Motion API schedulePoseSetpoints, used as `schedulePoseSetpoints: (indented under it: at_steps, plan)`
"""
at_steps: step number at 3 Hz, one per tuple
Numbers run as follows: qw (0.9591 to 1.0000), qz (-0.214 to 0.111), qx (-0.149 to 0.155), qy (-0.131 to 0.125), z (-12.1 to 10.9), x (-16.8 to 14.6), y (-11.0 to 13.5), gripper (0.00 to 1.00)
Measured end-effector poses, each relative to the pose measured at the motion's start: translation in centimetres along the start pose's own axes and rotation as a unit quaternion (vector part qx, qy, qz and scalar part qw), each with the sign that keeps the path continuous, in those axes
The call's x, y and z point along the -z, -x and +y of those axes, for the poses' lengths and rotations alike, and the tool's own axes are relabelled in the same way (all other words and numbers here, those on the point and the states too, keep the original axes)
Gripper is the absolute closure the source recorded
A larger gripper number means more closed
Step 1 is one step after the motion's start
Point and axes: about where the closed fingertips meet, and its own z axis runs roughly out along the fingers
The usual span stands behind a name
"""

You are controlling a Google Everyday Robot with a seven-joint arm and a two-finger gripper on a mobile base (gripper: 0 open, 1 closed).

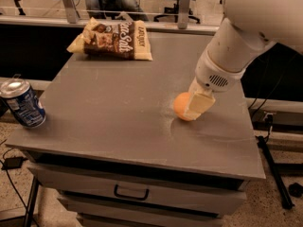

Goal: Move orange near brown chip bag

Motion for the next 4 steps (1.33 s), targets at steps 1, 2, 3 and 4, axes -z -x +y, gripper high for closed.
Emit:
schedulePoseSetpoints:
  at_steps: [1, 2, 3, 4]
  plan:
    - [0.9992, -0.006, 0.009, -0.038, -1.9, 1.6, 1.0, 1.0]
    - [0.9969, -0.019, 0.018, -0.074, -4.8, 2.9, 2.2, 1.0]
    - [0.993, -0.05, 0.029, -0.103, -8.8, 3.0, 3.4, 1.0]
    - [0.9864, -0.092, 0.053, -0.126, -12.9, 2.1, 5.6, 1.0]
